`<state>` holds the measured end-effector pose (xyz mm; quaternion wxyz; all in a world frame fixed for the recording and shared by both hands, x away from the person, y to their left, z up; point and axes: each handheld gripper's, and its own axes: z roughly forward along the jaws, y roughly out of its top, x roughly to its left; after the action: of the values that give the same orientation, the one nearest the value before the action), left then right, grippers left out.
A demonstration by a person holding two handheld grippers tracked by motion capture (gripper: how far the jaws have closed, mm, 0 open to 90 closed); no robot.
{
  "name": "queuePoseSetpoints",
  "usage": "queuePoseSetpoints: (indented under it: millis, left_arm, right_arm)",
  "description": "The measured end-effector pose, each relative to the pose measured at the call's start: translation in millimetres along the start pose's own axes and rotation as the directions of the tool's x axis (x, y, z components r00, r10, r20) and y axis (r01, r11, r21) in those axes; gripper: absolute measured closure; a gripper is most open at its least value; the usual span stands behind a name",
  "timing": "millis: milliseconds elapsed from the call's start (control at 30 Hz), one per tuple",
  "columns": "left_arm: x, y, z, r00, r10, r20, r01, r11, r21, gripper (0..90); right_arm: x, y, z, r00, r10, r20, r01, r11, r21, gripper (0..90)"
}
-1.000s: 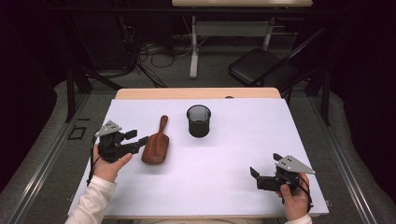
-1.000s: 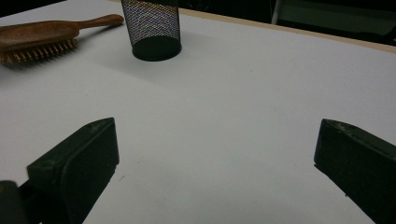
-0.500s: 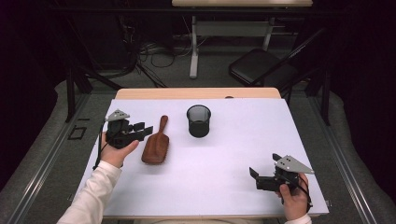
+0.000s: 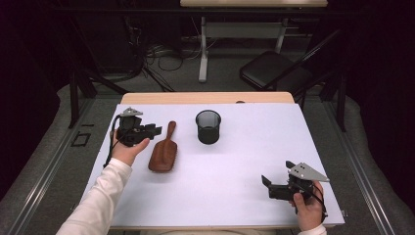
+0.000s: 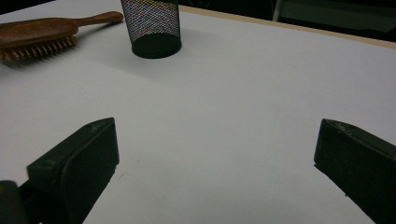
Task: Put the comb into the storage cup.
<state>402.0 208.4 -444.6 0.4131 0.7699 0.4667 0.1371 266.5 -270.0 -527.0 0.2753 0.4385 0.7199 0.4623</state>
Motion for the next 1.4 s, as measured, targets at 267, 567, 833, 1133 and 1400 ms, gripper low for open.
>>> queuePoseSetpoints:
  millis: [267,567,833,1133,1400]
  left_arm:
    - [-0.8,10.3,14.7,0.9993,-0.028,-0.025,0.028,0.9992,0.028,74.4]
    - [-3.2,14.8,29.7,0.9988,-0.027,-0.040,0.030,0.9979,0.058,84.9]
    - [-8.4,18.1,46.8,0.9976,0.007,-0.068,0.001,0.9932,0.116,89.8]
    - [-9.1,17.6,62.7,0.9968,0.006,-0.080,0.006,0.9876,0.157,90.0]
    - [-5.8,15.5,71.5,0.9953,-0.007,-0.097,0.024,0.9832,0.181,90.0]
  right_arm:
    - [-0.4,0.0,0.5,1.0000,-0.001,-0.001,0.001,1.000,-0.001,0.0]
    - [-1.3,0.2,0.0,1.0000,-0.005,0.003,0.005,1.000,0.002,0.0]
    - [-1.6,-0.1,1.2,1.0000,-0.001,0.005,0.001,1.000,-0.005,0.3]
    - [-2.0,0.0,1.3,1.0000,-0.004,0.004,0.004,1.000,-0.003,0.4]
    - [-2.5,0.1,0.7,1.0000,-0.006,0.005,0.006,1.000,0.002,0.6]
